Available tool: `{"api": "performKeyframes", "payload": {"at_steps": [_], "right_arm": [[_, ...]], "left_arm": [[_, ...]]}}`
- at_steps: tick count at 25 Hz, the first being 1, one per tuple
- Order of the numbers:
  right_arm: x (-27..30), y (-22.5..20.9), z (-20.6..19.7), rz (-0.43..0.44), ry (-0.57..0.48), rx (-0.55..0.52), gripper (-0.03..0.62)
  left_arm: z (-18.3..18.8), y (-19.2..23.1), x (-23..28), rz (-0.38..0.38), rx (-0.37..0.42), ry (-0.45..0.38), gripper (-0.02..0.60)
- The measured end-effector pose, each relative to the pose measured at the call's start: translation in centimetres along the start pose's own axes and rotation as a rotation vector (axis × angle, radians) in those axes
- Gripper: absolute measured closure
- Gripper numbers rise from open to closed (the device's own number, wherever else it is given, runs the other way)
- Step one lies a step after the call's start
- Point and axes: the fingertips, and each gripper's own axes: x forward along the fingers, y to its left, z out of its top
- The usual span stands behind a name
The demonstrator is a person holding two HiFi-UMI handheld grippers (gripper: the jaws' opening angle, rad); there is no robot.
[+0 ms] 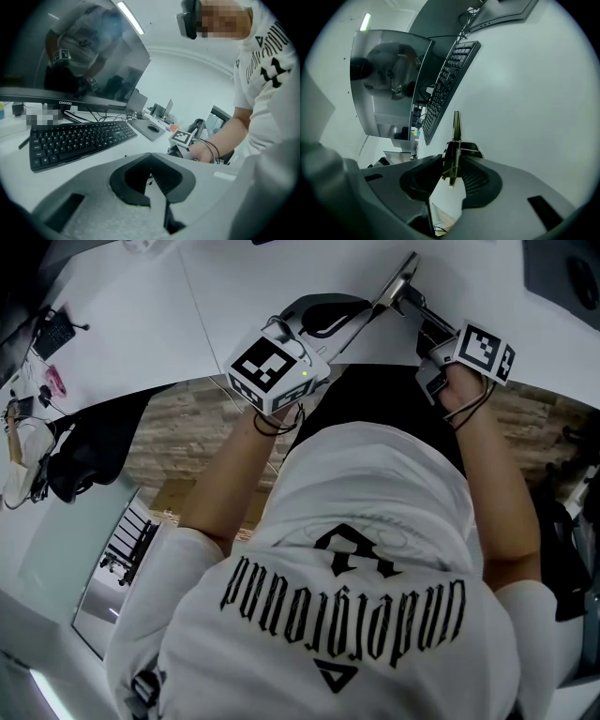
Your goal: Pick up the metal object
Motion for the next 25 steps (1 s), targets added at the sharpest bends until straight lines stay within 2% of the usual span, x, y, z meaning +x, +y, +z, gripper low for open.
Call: {"api": "performKeyframes", "payload": {"at_steps": [11, 13, 15, 25], "right_arm": [[-0.2, 0.7, -0.1, -0.001, 0.012, -0.050, 0.514], [0.0, 1.1, 0.0, -0.001, 0.008, -0.065, 0.553], [-0.1, 1.3, 0.1, -0.002, 0.007, -0.081, 0.563], [0.0, 3.2, 0.1, 0.015, -0.006, -0.117, 0.574]], "left_arm": [[-0.5, -0.1, -0.6, 0.021, -0.030, -0.010, 0.566], [-0.6, 0.1, -0.8, 0.023, -0.033, -0.012, 0.566], [-0.7, 0.0, -0.7, 0.025, -0.034, -0.012, 0.566], [-0.1, -0.2, -2.7, 0.034, -0.027, -0.031, 0.566]]}}
